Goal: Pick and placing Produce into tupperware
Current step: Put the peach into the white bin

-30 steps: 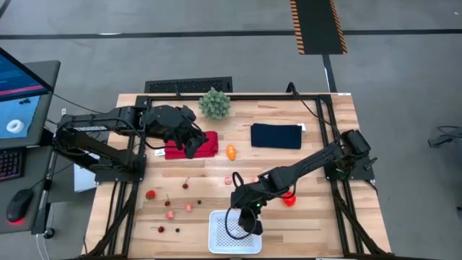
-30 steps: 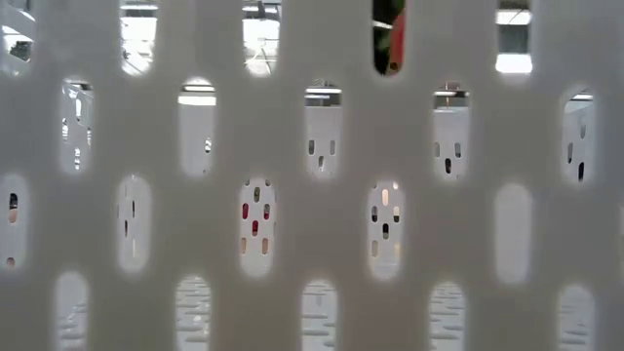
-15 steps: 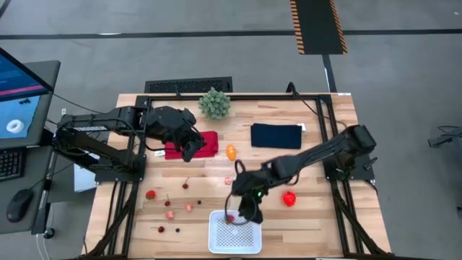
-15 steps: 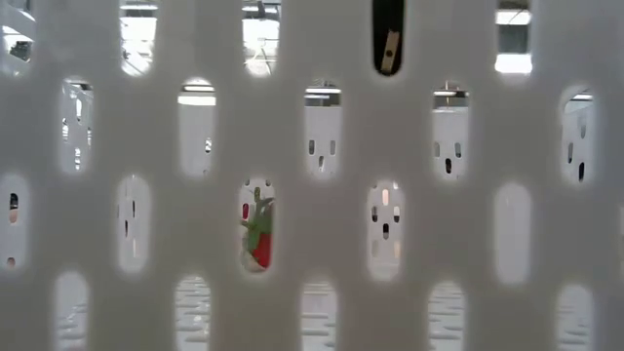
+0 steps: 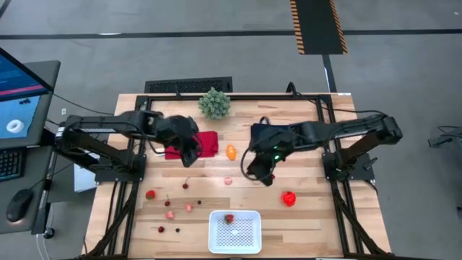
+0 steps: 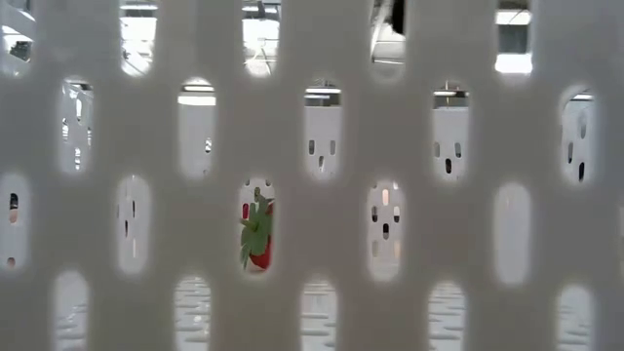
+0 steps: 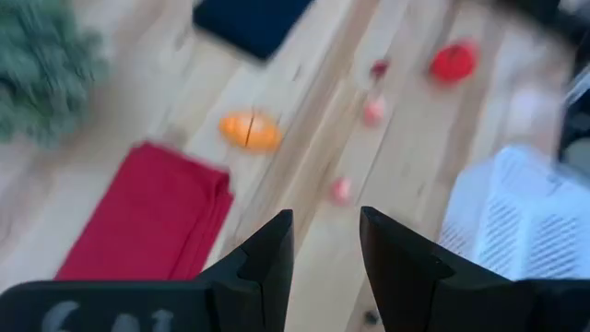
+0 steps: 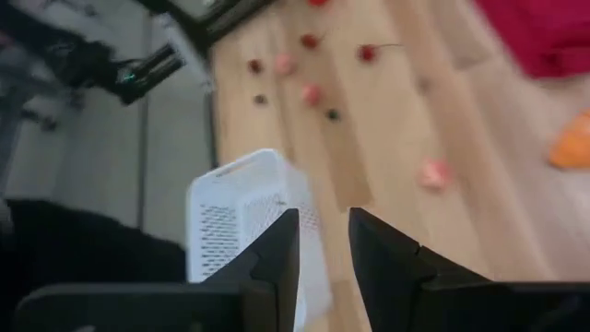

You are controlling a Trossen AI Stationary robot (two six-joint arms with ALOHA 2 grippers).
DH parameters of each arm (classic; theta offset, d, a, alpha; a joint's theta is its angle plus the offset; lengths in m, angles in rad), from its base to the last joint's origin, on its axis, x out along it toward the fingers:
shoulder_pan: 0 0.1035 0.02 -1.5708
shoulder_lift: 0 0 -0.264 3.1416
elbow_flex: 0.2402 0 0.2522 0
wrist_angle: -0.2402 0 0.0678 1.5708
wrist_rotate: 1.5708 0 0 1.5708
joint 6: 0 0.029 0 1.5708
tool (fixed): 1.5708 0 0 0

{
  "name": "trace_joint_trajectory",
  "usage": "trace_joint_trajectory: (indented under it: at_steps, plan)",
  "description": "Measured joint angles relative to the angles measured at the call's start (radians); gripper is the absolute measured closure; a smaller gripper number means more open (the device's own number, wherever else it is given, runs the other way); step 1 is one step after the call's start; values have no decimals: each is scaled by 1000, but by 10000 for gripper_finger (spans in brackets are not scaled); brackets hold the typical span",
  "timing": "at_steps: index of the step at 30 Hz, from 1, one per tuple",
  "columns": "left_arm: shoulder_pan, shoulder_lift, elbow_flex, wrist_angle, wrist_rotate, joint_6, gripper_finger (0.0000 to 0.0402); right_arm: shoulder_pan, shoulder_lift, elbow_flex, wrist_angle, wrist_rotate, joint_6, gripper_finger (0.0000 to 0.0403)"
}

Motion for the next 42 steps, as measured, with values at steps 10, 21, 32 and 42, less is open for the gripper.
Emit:
trace_joint_trajectory:
  at_steps: [10, 21, 32, 42]
  plan:
    - [-7, 254, -11, 23, 175, 92, 204, 1, -126, 0, -101, 95, 76, 284]
    - [-37, 428, -11, 247, 313, 80, 185, -11, -247, 0, -164, 97, 7, 284]
    - [-39, 533, -11, 382, 272, 34, 185, 3, -323, 0, -164, 117, -56, 284]
    - [-41, 623, -11, 390, 277, 36, 185, 19, -347, 0, -167, 116, -75, 284]
